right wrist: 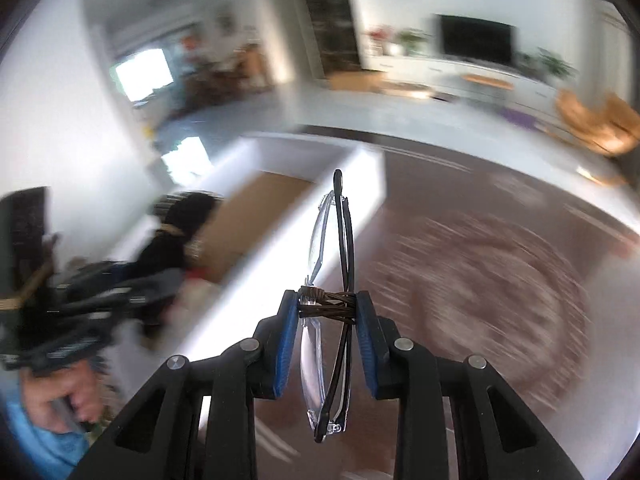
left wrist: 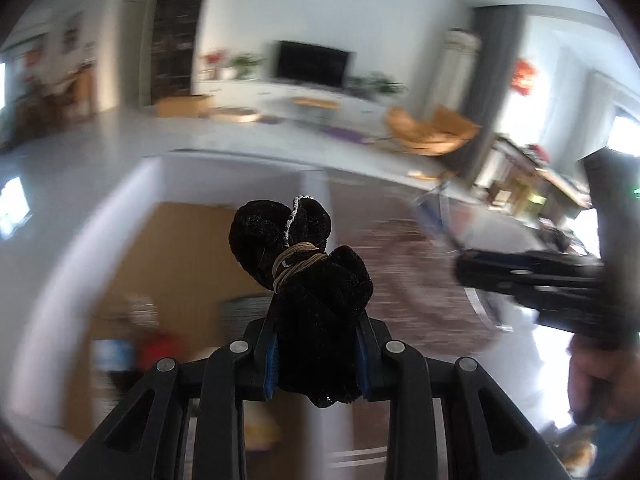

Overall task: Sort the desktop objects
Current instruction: 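Carry both items over the bin and open both tools to drop them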

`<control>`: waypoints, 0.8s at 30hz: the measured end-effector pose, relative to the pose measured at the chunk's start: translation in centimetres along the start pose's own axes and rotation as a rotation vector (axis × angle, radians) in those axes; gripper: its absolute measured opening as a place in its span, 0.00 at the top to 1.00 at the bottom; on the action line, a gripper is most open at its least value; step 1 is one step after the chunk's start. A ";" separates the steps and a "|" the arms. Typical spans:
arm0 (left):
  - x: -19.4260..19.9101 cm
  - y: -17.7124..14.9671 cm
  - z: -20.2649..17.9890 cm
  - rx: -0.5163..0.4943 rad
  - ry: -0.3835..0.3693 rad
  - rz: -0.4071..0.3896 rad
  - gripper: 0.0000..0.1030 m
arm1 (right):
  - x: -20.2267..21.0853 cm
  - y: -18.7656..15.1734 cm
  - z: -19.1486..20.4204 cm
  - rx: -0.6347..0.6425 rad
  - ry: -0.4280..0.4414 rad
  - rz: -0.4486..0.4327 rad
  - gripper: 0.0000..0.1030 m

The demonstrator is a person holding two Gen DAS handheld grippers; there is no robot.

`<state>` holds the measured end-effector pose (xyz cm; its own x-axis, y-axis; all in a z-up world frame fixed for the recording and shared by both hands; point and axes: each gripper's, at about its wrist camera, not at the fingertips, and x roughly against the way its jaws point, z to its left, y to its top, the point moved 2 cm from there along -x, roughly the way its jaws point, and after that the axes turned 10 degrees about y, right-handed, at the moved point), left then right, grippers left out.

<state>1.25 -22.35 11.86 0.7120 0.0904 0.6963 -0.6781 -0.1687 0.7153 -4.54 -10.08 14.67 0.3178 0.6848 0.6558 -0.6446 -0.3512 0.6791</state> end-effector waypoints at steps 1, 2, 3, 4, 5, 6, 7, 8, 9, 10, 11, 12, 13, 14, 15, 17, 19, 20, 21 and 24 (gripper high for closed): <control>-0.8 0.0 2.2 0.022 0.035 0.028 0.72 | -1.5 0.8 1.9 0.023 0.029 0.008 0.72; -1.5 -0.3 4.3 0.043 0.067 0.057 0.72 | -3.2 1.5 4.0 0.051 0.050 0.018 0.72; -2.2 -0.7 5.9 0.054 0.098 0.083 0.72 | -4.5 2.0 5.4 0.070 0.061 0.027 0.71; -2.7 -1.0 7.0 0.059 0.121 0.105 0.72 | -6.5 2.4 7.1 0.088 0.076 0.051 0.71; -3.4 -1.4 8.1 0.066 0.141 0.130 0.71 | -8.1 2.6 8.2 0.096 0.086 0.072 0.71; -3.7 -1.9 9.0 0.073 0.155 0.154 0.71 | -9.1 2.6 8.8 0.102 0.089 0.086 0.71; -4.4 -2.4 9.7 0.078 0.171 0.189 0.69 | -10.6 2.1 9.6 0.108 0.092 0.114 0.71; -5.1 -3.0 10.2 0.078 0.187 0.227 0.65 | -12.0 1.7 10.1 0.108 0.096 0.146 0.71; -5.5 -3.5 10.3 0.075 0.195 0.246 0.63 | -13.1 1.4 10.3 0.103 0.104 0.176 0.70; -5.9 -4.0 10.4 0.069 0.209 0.268 0.55 | -14.7 0.7 10.5 0.089 0.111 0.227 0.69; -6.0 -4.3 10.5 0.064 0.216 0.275 0.38 | -15.5 0.2 10.6 0.081 0.107 0.260 0.67; -6.0 -4.7 10.3 0.056 0.222 0.277 0.28 | -16.2 -0.2 10.4 0.077 0.099 0.287 0.58; -5.8 -4.9 10.2 0.051 0.227 0.266 0.14 | -16.6 -0.7 10.3 0.079 0.088 0.311 0.50; -5.5 -5.1 10.0 0.044 0.233 0.247 0.12 | -16.5 -0.9 10.3 0.085 0.085 0.316 0.31; -5.4 -5.0 9.8 0.040 0.235 0.237 0.12 | -16.1 -1.0 10.2 0.092 0.084 0.309 0.18; -5.1 -5.0 9.4 0.040 0.235 0.218 0.12 | -14.6 -0.7 9.5 0.108 0.062 0.279 0.14; -4.6 -4.8 9.3 0.057 0.241 0.192 0.12 | -13.8 -0.1 8.8 0.114 0.044 0.255 0.14; -4.2 -4.8 9.3 0.072 0.245 0.174 0.12 | -12.9 0.1 8.6 0.119 0.032 0.239 0.13; -3.6 -4.9 9.6 0.083 0.247 0.163 0.12 | -12.2 0.2 8.4 0.127 0.021 0.222 0.12; -2.0 -4.3 10.6 0.146 0.275 0.099 0.11 | -10.6 0.5 8.2 0.166 -0.017 0.179 0.09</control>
<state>4.67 -32.22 6.78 0.5548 0.3249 0.7660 -0.6941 -0.3270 0.6414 -2.52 -22.74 10.72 0.2217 0.5917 0.7750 -0.5689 -0.5670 0.5957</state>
